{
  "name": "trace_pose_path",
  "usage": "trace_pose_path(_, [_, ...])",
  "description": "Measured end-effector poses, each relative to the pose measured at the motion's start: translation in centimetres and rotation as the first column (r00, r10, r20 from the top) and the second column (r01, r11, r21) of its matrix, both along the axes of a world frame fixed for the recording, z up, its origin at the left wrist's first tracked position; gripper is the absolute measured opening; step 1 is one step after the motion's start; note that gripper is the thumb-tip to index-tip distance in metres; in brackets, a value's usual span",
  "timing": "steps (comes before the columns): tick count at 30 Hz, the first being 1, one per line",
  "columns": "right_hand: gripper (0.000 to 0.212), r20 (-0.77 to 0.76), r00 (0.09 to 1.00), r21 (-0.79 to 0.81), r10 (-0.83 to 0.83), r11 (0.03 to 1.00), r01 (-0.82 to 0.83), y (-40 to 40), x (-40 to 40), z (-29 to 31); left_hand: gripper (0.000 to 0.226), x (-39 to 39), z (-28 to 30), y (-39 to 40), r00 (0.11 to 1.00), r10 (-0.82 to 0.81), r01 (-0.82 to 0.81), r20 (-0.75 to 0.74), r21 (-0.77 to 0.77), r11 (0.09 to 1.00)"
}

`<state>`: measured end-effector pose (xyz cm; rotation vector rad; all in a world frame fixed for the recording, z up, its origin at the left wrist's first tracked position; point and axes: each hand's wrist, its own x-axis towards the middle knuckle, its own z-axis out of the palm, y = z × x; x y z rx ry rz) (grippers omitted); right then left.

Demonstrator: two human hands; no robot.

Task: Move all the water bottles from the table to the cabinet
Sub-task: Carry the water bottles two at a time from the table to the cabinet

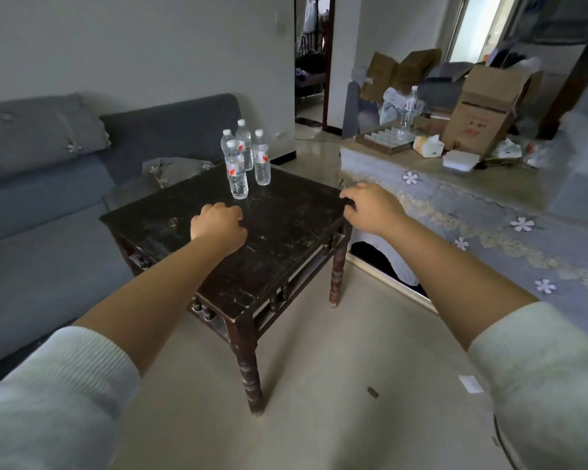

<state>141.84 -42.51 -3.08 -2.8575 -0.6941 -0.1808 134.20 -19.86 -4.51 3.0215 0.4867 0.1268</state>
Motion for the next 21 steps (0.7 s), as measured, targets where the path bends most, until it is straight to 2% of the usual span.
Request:
trace_pose_path(9, [0.039,0.003,0.992,-0.064,0.127,0.990,-0.126,2.6,18.0,1.8,0.043,15.0,1.1,1.1,0.994,0.109,-0.108,0.023,-0.023,0.994])
trace_pose_path(17, [0.040,0.016,0.979,-0.085,0.202,0.976,-0.200,8.4,29.6,1.7,0.041,24.6,0.4,6.4,0.981,0.194,-0.194,-0.008,-0.021,0.981])
trace_pose_path(21, [0.040,0.004,0.977,-0.106,0.214,0.972,-0.212,12.3,35.8,1.5,0.038,30.6,1.1,10.1,0.980,0.191,-0.190,0.050,-0.031,0.981])
